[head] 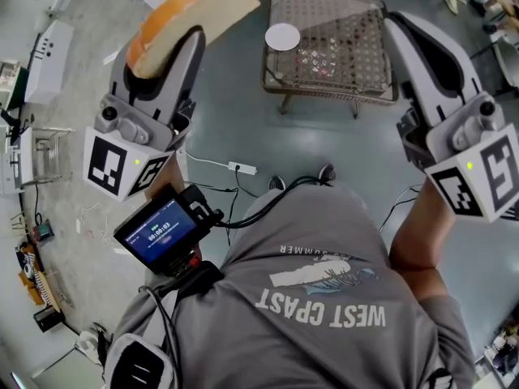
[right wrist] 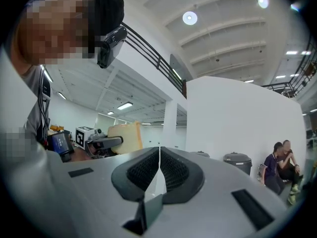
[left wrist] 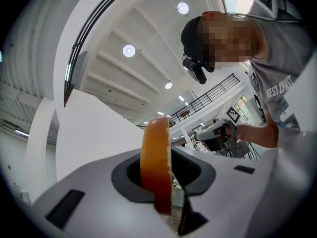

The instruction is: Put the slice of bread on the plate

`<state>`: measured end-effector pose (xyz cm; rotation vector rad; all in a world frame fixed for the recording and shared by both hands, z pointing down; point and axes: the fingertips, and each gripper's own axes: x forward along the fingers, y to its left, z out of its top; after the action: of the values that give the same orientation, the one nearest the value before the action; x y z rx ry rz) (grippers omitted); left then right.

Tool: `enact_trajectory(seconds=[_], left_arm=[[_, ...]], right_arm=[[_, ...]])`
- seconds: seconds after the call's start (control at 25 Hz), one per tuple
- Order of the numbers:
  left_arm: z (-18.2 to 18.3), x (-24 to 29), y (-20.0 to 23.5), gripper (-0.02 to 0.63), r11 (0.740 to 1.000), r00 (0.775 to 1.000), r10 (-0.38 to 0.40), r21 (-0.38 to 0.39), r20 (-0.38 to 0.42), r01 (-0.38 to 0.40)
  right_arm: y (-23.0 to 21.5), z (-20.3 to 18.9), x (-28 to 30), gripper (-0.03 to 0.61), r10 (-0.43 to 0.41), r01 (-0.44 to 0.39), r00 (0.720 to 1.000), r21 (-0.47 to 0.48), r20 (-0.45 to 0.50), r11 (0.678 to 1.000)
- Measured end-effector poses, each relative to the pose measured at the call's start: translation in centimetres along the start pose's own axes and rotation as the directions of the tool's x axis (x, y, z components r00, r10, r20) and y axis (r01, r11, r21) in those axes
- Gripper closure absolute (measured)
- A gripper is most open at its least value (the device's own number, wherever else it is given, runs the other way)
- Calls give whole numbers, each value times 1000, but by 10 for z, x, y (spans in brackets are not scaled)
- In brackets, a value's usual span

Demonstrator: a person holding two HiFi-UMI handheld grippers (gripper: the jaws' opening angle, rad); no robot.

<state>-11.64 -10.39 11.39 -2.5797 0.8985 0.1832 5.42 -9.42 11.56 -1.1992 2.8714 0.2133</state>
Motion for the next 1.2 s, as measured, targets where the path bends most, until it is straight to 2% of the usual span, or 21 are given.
enact_trajectory(seconds=[0.68,1.2], left_arm=[[-17,-16,24,514,994,993,105,-3,-58,-105],[-15,-7,15,515,998,997,63,-8,-49,-64]], right_arm=[[1,-10,41,571,112,-112,994,28,-11,993],[4,-12,26,571,72,-71,997,38,-20,997]])
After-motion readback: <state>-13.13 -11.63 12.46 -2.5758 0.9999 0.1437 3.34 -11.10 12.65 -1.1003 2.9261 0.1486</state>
